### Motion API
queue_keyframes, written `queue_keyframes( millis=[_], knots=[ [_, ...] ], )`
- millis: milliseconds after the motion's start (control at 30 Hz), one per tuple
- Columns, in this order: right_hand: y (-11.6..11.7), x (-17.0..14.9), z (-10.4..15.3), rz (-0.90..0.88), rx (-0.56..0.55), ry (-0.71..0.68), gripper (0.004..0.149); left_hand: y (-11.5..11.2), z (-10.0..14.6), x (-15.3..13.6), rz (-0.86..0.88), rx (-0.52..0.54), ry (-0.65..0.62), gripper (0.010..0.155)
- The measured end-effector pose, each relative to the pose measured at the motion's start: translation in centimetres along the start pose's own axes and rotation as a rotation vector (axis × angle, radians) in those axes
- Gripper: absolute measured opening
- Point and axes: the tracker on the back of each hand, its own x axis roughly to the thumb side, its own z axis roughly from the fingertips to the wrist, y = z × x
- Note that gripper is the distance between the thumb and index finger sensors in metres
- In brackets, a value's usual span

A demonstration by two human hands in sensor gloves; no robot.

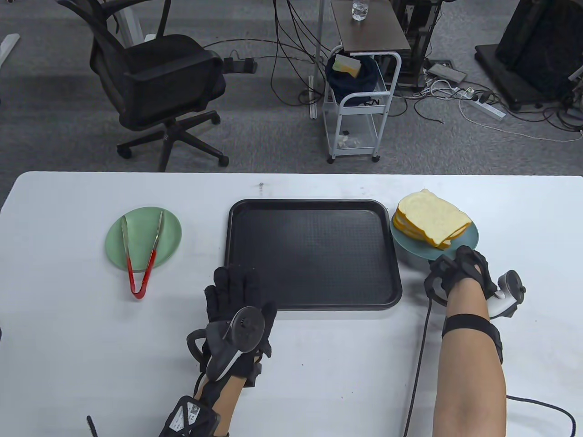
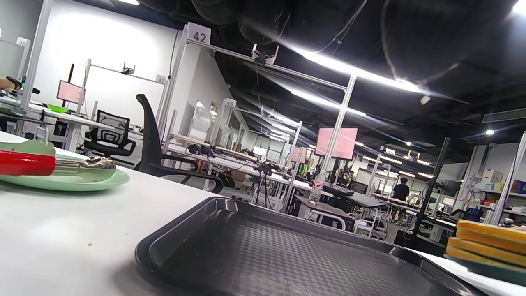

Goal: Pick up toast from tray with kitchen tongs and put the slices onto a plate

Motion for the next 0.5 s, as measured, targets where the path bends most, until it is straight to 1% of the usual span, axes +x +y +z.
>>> queue_keyframes(
  millis=[133,200,267,300,367,433,500],
  knots=[
    [-0.7,-0.8,-0.8,0.005,-0.031,0.029,0.053,0.0,0.1,0.0,0.005,0.001,-0.001,0.074],
    [-0.9,-0.8,-0.9,-0.018,-0.012,0.032,0.055,-0.1,0.1,0.0,0.008,-0.003,-0.003,0.074],
    [-1.1,-0.6,-0.6,-0.065,0.007,0.008,0.062,0.0,0.2,0.1,0.012,-0.004,-0.003,0.074],
    [-1.1,-0.4,-0.4,-0.069,0.013,0.003,0.066,0.0,0.2,0.0,0.016,-0.006,-0.003,0.074],
    [-1.5,0.4,0.2,-0.046,0.031,-0.063,0.074,-0.1,0.3,0.0,0.031,-0.011,0.000,0.074],
    [-2.0,0.9,0.7,0.000,0.063,-0.119,0.074,-0.1,0.3,0.0,0.036,-0.016,0.001,0.074],
    [-2.7,1.2,1.3,0.031,0.072,-0.129,0.076,-0.1,0.3,0.0,0.037,-0.021,-0.001,0.074]
  ],
)
